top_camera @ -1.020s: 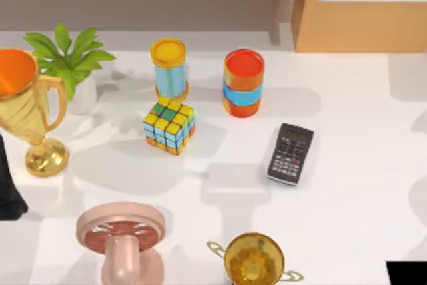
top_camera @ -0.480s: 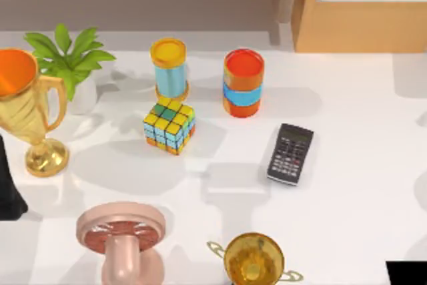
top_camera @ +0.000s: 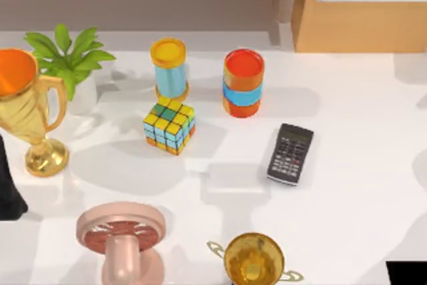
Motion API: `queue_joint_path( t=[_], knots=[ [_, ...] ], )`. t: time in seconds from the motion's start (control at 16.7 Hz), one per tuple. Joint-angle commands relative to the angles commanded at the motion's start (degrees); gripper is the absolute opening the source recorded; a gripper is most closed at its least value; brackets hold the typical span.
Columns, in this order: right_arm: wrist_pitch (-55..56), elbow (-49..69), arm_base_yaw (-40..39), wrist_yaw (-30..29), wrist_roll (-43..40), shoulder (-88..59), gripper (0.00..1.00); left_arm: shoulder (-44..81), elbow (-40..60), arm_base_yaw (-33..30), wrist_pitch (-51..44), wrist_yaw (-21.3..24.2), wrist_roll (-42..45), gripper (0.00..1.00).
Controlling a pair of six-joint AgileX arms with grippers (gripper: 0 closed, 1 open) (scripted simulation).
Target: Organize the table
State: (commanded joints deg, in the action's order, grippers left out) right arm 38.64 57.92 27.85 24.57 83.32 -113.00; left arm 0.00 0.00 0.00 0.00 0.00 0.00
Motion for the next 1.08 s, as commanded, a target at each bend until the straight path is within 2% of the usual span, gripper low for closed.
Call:
queue_joint_path(
  t=[0.06,0.84,1.08],
  knots=[
    [0.0,0.0,0.0,0.0,0.0,0.0,0.0,0.0,0.0,0.0,0.0,0.0,0.0,1.0],
    [0.0,0.0,0.0,0.0,0.0,0.0,0.98,0.0,0.0,0.0,0.0,0.0,0.0,1.0],
    [0.0,0.0,0.0,0.0,0.0,0.0,1.0,0.0,0.0,0.0,0.0,0.0,0.0,1.0]
  ],
)
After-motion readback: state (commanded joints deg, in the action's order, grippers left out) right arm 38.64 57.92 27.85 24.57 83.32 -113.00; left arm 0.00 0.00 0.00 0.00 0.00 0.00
